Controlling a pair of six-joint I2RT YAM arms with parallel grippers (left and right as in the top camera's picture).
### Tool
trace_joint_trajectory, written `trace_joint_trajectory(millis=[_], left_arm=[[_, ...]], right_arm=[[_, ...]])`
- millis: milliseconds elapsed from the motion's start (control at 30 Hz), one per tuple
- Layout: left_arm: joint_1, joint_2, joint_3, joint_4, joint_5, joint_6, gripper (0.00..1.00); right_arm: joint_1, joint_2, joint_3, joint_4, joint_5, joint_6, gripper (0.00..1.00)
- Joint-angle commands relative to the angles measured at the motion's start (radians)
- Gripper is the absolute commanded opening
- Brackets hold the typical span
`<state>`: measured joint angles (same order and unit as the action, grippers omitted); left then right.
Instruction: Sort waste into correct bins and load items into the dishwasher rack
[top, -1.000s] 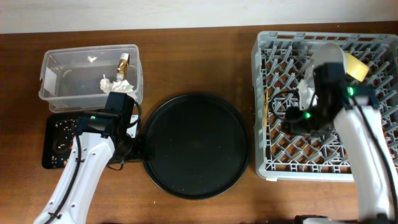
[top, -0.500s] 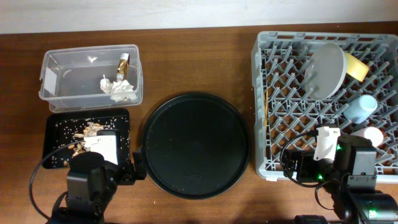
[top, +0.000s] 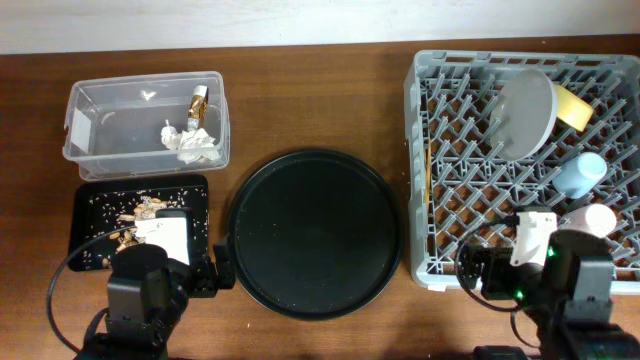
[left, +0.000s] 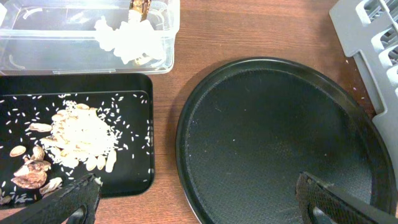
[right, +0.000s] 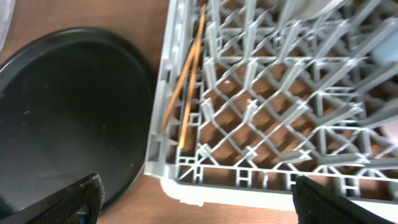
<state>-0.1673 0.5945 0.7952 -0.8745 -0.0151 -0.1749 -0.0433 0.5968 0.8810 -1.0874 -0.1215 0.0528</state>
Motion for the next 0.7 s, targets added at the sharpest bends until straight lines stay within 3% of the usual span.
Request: trace_joint_trajectory(millis=[0, 67, 200, 333, 533, 600, 667], left_arm=[[-0.002, -0.005, -0.009, -0.001, -0.01, 0.015, 0.99], [-0.002, -0.005, -0.009, -0.001, -0.01, 0.016, 0.99], [-0.002, -0.005, -0.009, -0.001, -0.01, 0.015, 0.99], [-0.002, -0.005, -0.009, -0.001, -0.01, 0.015, 0.99], [-0.002, -0.005, -0.009, -0.001, -0.01, 0.015, 0.99], [-0.002, -0.005, -0.009, -0.001, -0.01, 0.015, 0.99], [-0.002, -0.005, -0.009, -0.001, -0.01, 0.015, 0.99]], right_arm=[[0.062, -0.091, -0.012, 0.011, 0.106, 0.003, 0.98], [0.106, -0.179, -0.066, 0.1, 0.135, 0.003, 0.98], [0.111, -0.423, -0.378, 0.419, 0.106, 0.008, 0.98], [0.11, -0.588, -0.592, 0.616, 0.107, 0.007, 0.98], [0.108, -0.594, -0.877, 1.173, 0.108, 0.007, 0.98], [0.108, -0.594, -0.875, 1.175, 0.11, 0.007, 0.98], [0.109, -0.594, -0.875, 1.059, 0.11, 0.007, 0.98]])
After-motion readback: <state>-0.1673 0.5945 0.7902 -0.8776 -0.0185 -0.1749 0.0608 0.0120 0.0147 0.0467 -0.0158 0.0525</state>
